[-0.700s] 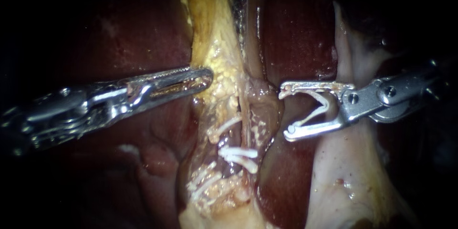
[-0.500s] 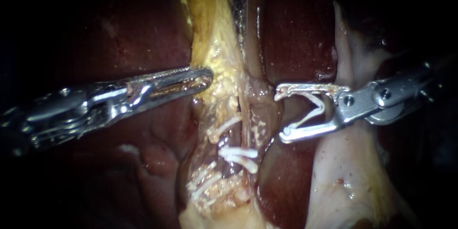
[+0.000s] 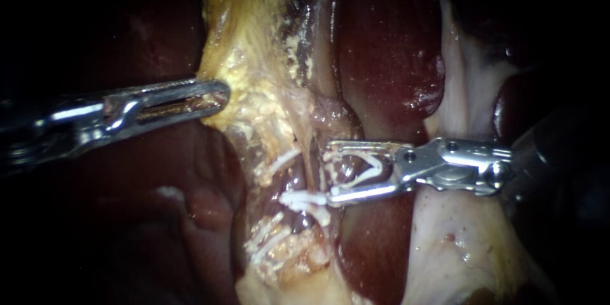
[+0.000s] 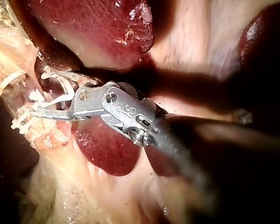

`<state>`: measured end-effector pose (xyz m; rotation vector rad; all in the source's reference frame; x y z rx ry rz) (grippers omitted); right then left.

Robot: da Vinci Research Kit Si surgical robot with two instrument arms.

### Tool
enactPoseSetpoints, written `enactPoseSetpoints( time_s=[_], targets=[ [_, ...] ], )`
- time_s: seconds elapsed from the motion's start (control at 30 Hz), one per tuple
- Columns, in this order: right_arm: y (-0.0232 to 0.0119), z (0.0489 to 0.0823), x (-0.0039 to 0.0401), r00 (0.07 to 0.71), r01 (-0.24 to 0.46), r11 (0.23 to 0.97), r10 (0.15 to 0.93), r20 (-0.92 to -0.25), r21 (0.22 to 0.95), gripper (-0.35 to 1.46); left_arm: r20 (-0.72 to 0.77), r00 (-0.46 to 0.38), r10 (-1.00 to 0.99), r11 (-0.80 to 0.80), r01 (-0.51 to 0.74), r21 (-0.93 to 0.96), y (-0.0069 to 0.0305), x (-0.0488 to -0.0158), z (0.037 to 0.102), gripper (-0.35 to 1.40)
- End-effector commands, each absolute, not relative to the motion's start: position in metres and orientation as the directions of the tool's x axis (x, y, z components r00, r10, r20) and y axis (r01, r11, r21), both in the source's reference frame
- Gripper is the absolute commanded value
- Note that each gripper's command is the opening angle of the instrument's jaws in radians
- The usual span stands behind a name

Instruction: Clipping third clip right tube

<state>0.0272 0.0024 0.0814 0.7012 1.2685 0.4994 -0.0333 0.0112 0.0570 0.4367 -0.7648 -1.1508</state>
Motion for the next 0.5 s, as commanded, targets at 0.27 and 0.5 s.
enactPoseSetpoints(
  time_s=[0.27, 0.5],
  targets=[
    [0.002, 0.0799, 0.0298, 0.159, 0.118, 0.615, 0.763, -0.626, 0.779, 0.59, 0.315, 0.201, -0.928, 0.366, 0.649, 0.667, 0.0113, -0.0332, 0.0571, -0.35],
    [0.0019, 0.0768, 0.0289, 0.167, 0.19, 0.549, 0.799, -0.578, 0.814, 0.54, 0.316, 0.2, -0.927, 0.367, 0.652, 0.664, 0.0116, -0.0328, 0.0575, -0.35]
  ],
)
